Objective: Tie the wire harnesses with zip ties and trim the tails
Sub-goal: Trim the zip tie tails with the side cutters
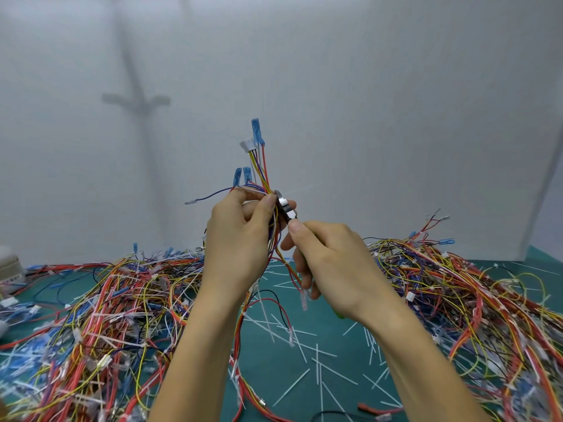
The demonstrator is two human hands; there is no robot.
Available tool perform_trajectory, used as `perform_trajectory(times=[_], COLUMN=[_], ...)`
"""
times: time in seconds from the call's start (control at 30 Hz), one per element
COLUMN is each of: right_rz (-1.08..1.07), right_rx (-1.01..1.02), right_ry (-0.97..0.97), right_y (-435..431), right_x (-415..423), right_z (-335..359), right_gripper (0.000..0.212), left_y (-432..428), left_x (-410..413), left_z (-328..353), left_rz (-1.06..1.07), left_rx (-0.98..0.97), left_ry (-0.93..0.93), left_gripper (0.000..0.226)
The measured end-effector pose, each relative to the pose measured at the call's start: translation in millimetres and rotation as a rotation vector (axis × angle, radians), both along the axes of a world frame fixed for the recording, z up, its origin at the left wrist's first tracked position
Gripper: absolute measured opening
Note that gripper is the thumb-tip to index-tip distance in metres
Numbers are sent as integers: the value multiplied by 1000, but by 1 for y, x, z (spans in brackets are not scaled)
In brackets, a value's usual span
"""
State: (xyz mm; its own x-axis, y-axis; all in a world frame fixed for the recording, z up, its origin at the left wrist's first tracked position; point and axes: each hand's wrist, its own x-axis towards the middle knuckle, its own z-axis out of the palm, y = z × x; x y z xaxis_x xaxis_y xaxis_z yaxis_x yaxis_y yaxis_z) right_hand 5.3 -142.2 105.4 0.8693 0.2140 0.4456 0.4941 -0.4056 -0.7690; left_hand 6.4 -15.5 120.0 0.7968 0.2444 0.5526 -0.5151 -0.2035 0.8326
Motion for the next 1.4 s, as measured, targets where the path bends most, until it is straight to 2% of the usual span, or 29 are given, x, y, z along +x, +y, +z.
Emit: perform_trajectory(times=[0.23,0.37,0.43,0.6,0.7,0.8,0.9,1.0,1.07,1.13,1.2,1.3,1.4], right_rz=[25,183,184,-16,-23,12,26,19,15,11,16,48,43], right_rx=[52,425,506,374,270,233,281,371,424,470,522,579,582], right_ry=[55,292,324,111,48,22,-5,-8,-4,-3,-9,39,49], right_y=[2,-1,-6,-12,-8,-2,-4,-8,-6,-3,-3,-4,-7], right_x=[0,-1,0,3,4,4,4,3,2,0,-1,-2,-2], right_z=[-1,5,8,5,3,2,2,4,4,3,3,5,6], right_gripper=[45,42,41,20,22,14,20,21,21,18,14,15,13], left_y=[2,7,14,28,22,15,15,15,15,14,15,17,23], left_x=[2,2,0,-7,-7,-5,-6,-5,-4,-5,-6,-8,-10], left_z=[-2,0,2,5,6,6,6,6,5,5,4,3,4], left_rz=[-7,-87,-187,-425,-421,-376,-309,-72,47,-23,-177,-402,-495], left_rx=[26,-125,-187,-301,-348,-363,-235,66,255,353,409,336,246], left_ry=[8,53,117,157,119,114,127,92,45,53,98,92,117], left_gripper=[11,10,12,34,37,35,27,14,16,22,54,64,68])
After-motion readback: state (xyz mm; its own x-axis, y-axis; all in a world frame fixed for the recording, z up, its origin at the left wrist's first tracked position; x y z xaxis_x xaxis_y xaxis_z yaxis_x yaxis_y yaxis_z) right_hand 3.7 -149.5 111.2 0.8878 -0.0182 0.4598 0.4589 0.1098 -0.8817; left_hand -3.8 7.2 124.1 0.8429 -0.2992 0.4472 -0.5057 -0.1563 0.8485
